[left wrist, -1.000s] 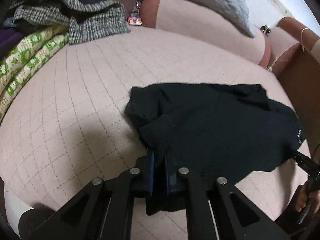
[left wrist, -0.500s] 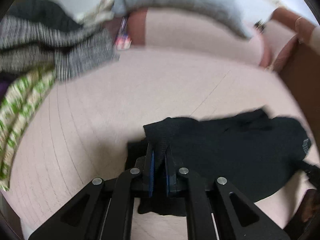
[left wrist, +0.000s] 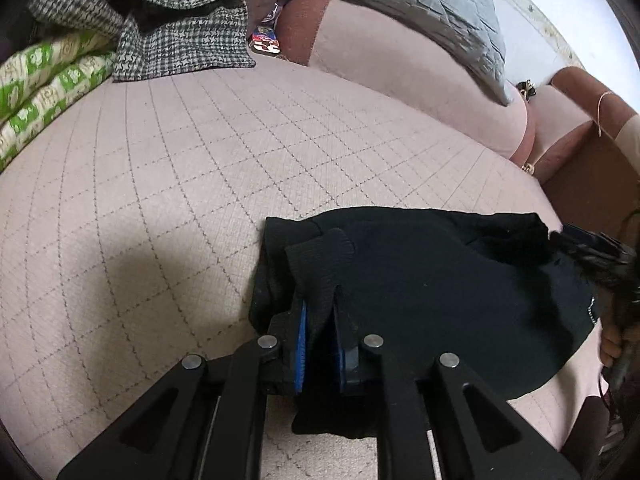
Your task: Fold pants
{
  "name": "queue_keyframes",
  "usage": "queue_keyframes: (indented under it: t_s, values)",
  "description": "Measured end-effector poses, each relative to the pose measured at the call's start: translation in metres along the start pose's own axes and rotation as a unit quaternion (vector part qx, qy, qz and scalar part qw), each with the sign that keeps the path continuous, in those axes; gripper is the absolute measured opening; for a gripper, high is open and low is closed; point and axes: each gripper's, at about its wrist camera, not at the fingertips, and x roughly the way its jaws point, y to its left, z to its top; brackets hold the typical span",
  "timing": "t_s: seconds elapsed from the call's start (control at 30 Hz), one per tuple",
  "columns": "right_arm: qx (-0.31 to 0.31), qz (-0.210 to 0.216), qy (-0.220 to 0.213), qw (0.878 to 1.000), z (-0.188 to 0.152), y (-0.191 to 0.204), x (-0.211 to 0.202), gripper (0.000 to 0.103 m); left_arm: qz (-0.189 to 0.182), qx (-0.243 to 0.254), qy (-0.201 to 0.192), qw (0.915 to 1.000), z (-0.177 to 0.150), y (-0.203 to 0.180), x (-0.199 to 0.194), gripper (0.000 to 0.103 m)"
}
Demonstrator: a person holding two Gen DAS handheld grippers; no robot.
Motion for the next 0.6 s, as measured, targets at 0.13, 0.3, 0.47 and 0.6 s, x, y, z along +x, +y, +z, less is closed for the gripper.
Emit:
queue_keyframes:
  t_s: [0.13,0.3,0.47,0.6]
  values:
    - [-0.085,-0.03,0.026,0.996,0.003,0.017,0.029,0.059,0.004,0.007,-0.002,1.0,-0.001,-0.003,0.0,0.012]
    - [-0.047,-0.019,0.056,0.997,0.018,-0.003,0.043,0.01,-0.005,-0.005,-0.005,1.0,0.003,-0.001,0.0,0.012]
    - [0.0,-0.015,0.064,0.998,0.049,-0.024,0.067,0.01,0.006,0.011,-0.007,0.9999,0.01,-0.005,0.008,0.013]
    - [0.025,-0.008,0.113,0.993,0.059,-0.029,0.105,0.017,0.016,0.012,-0.003,0.9998,0.009,-0.003,0.011,0.019]
